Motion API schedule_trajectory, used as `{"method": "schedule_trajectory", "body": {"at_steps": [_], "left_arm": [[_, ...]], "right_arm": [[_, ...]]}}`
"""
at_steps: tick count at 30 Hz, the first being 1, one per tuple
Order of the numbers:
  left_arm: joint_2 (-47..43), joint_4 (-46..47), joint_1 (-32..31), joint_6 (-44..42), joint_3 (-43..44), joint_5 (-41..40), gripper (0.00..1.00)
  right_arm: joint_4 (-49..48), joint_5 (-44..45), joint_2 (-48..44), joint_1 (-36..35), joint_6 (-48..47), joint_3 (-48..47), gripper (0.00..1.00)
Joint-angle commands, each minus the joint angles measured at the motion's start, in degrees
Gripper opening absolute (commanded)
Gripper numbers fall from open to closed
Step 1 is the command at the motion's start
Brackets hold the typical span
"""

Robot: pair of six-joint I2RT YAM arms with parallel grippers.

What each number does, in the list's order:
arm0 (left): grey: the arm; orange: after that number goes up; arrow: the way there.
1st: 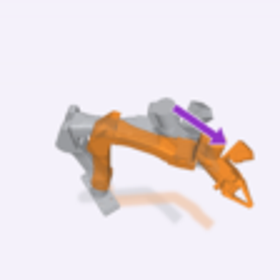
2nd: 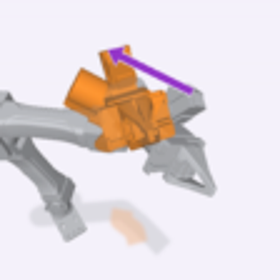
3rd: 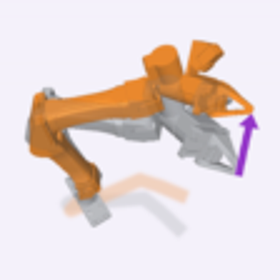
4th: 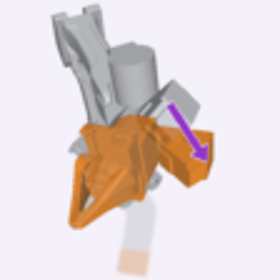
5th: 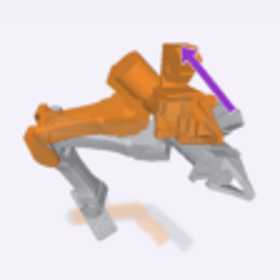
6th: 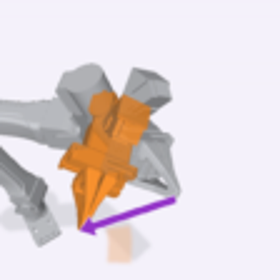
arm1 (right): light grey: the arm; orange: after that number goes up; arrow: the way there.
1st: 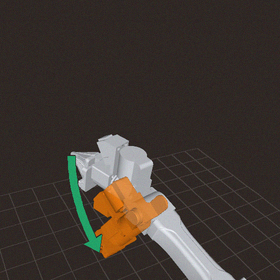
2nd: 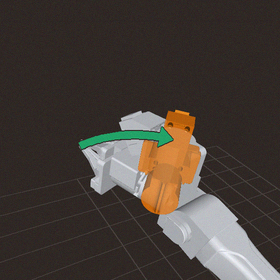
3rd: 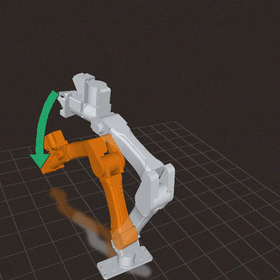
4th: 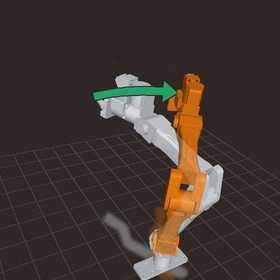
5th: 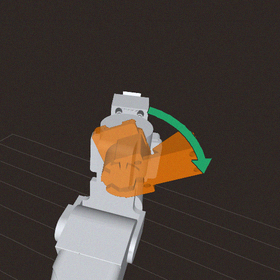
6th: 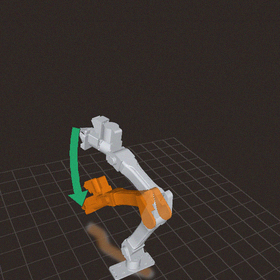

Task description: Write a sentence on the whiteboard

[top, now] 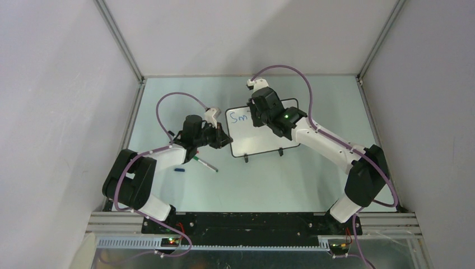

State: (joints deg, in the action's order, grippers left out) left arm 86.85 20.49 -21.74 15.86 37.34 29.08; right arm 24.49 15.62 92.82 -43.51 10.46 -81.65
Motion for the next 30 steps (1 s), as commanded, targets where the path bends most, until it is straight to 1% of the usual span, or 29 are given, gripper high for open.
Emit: {"method": "schedule_trajectory", "body": {"at_steps": [1,13,30], "left_arm": [[-0.5,-2.1,-1.4,-2.8,1.2,-0.5,0.00],[-0.5,-2.3,-1.4,-2.9,1.2,-0.6,0.00],[-0.7,-2.8,-1.4,-3.2,1.3,-1.0,0.00]], "right_arm": [[-2.3,0.9,0.8,0.2,-0.4,-0.6,0.00],[-1.5,1.5,1.9,0.4,-0.2,-0.9,0.00],[2.3,2.1,1.2,-0.8,0.9,0.5,0.00]]}}
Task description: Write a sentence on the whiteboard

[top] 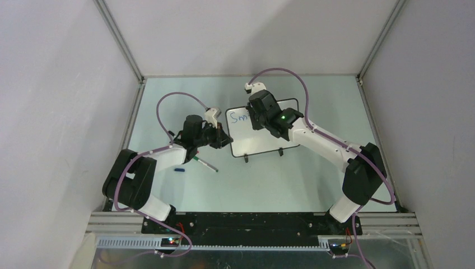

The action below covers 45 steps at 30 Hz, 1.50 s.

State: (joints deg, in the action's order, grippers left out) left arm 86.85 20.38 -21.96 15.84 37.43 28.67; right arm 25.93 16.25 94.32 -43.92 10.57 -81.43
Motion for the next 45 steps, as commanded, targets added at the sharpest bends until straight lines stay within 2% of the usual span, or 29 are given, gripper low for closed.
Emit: {"method": "schedule_trajectory", "body": {"at_steps": [1,19,45], "left_arm": [[-0.7,-2.7,-1.2,-3.2,1.2,-0.6,0.00],[-1.5,-2.8,-1.3,-3.3,0.9,-0.9,0.00],[-0.6,-2.8,-1.6,-3.3,1.3,-0.8,0.00]], "right_arm": [[1.0,1.5,-0.3,-0.3,0.8,0.4,0.00],[-2.7,1.7,-5.3,-0.1,0.2,1.2,0.00],[-1.7,0.4,-1.8,2.2,-0.5,-4.1,0.00]]}}
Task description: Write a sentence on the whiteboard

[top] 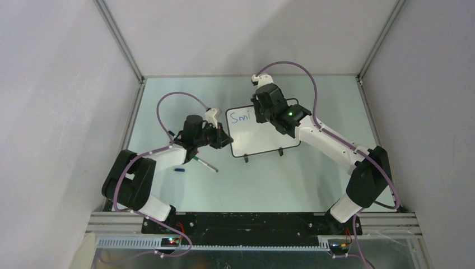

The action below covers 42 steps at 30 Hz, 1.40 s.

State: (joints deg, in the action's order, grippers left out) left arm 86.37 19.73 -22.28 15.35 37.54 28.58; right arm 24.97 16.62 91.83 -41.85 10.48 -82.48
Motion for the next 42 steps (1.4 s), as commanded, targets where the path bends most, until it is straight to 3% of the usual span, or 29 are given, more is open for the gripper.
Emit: {"method": "schedule_trajectory", "body": {"at_steps": [1,42], "left_arm": [[-0.2,-2.1,-1.3,-2.8,1.2,-0.7,0.00],[-0.2,-2.8,-1.6,-3.2,1.4,-1.2,0.00]], "right_arm": [[-0.7,0.0,1.0,0.2,-0.4,-3.1,0.00],[1.3,0.3,-0.1,-0.6,1.8,2.0,0.00]]}}
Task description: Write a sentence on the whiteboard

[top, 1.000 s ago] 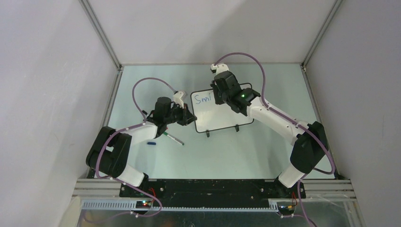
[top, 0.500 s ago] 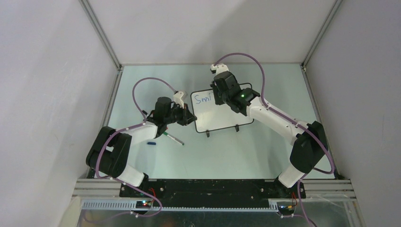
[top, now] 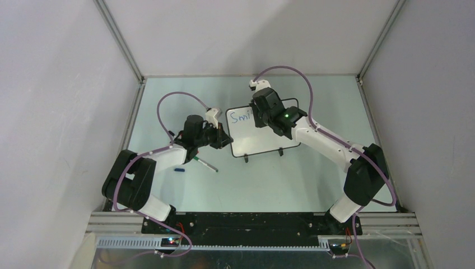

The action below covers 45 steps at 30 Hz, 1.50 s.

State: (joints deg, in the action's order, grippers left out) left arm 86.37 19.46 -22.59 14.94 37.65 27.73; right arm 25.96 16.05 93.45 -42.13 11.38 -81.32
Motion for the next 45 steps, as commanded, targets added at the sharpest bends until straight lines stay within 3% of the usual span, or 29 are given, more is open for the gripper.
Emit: {"method": "schedule_trajectory", "body": {"at_steps": [1,28,45], "left_arm": [[-0.3,-2.6,-1.2,-2.8,1.3,-0.4,0.00],[-0.3,-2.8,-1.4,-3.0,1.4,-0.6,0.00],[-0.2,-2.9,-1.5,-3.0,1.4,-0.6,0.00]], "right_arm": [[0.5,1.0,-1.7,-0.4,0.9,1.1,0.00],[-1.8,0.0,-6.4,-0.2,0.5,2.9,0.00],[-1.9,-1.2,-4.7,1.1,0.6,2.5,0.00]]}}
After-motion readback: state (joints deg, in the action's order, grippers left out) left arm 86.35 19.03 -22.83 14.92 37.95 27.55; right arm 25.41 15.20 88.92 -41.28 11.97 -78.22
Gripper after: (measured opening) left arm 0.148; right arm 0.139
